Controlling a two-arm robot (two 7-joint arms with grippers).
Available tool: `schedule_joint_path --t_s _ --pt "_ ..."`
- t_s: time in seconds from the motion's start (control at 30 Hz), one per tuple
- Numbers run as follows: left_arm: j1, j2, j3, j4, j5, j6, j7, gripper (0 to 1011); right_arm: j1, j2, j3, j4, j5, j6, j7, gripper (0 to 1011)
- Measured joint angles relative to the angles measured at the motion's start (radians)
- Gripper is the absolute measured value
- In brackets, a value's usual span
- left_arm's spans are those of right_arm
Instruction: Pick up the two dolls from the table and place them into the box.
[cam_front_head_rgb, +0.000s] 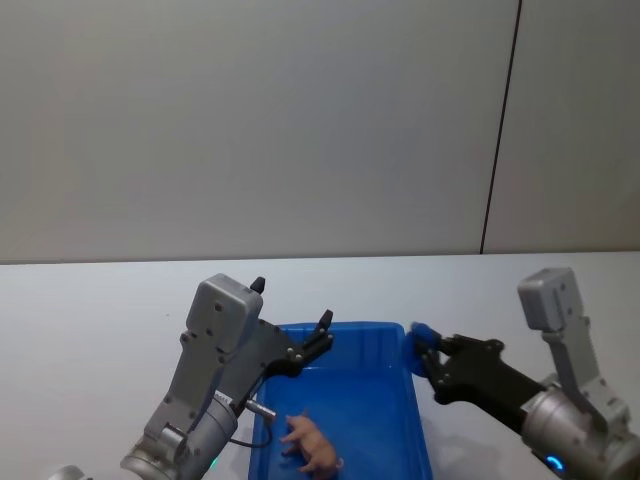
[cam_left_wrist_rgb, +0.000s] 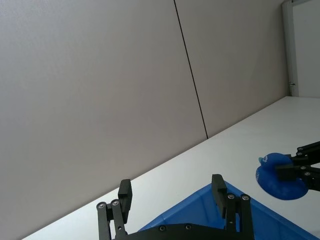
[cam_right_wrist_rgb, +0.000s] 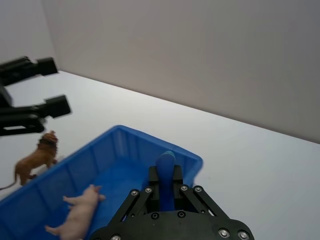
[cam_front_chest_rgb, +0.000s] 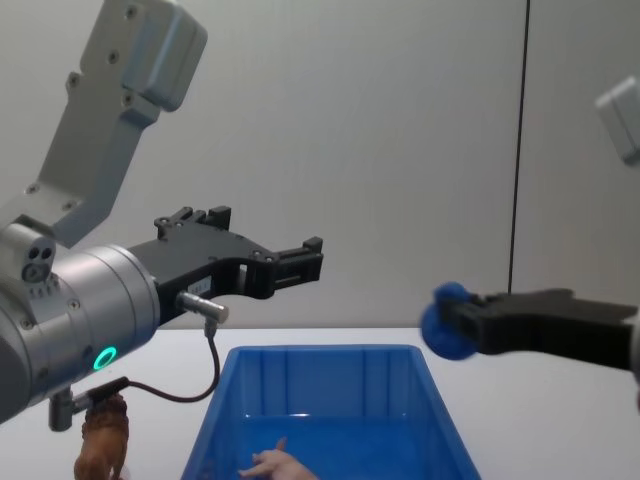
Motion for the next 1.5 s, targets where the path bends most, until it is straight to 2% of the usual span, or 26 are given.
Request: schedule_joint_path --t_s 0.23,0.33,0.43,0.47,0.5,0.57,0.67,0.73,0.8,0.87,1.0,1.17,1.3,1.5 --pt "0.0 0.0 0.0 0.0 0.0 0.0 0.0 1002 0.015 -0.021 -0.019 -0.019 0.017 0.044 0.036 132" --pt "0.0 0.0 0.0 0.0 0.0 0.0 0.0 1002 0.022 -0.031 -0.026 -0.019 0.024 0.067 0.046 265" --pt "0.0 0.0 0.0 0.0 0.0 0.0 0.0 1002 0.028 -0.04 -0.032 -0.015 0.029 0.086 0.053 321" --pt "0.0 0.0 0.0 0.0 0.0 0.0 0.0 1002 0.03 -0.041 -0.034 -0.013 0.03 0.09 0.054 386" --pt "0.0 0.0 0.0 0.0 0.0 0.0 0.0 1001 0.033 -0.045 -0.036 -0.01 0.033 0.096 0.056 407" --pt "0.0 0.0 0.0 0.0 0.0 0.0 0.0 1002 0.036 -0.048 -0.038 -0.007 0.035 0.1 0.057 445" --pt "0.0 0.0 0.0 0.0 0.0 0.0 0.0 1002 0.038 -0.048 -0.038 -0.005 0.038 0.101 0.057 588" --pt "0.0 0.0 0.0 0.0 0.0 0.0 0.0 1002 0.038 -0.048 -0.037 -0.005 0.04 0.101 0.056 623" --pt "0.0 0.0 0.0 0.0 0.0 0.0 0.0 1002 0.037 -0.042 -0.033 -0.006 0.044 0.097 0.055 708" --pt "0.0 0.0 0.0 0.0 0.0 0.0 0.0 1002 0.035 -0.037 -0.029 -0.008 0.047 0.094 0.053 731" --pt "0.0 0.0 0.0 0.0 0.0 0.0 0.0 1002 0.023 -0.017 -0.015 -0.02 0.057 0.082 0.048 877" --pt "0.0 0.0 0.0 0.0 0.0 0.0 0.0 1002 0.001 0.012 0.004 -0.036 0.073 0.066 0.041 999" --pt "0.0 0.0 0.0 0.0 0.0 0.0 0.0 1001 -0.026 0.044 0.023 -0.053 0.087 0.049 0.034 1003" --pt "0.0 0.0 0.0 0.0 0.0 0.0 0.0 1002 -0.052 0.073 0.039 -0.067 0.097 0.029 0.027 1003"
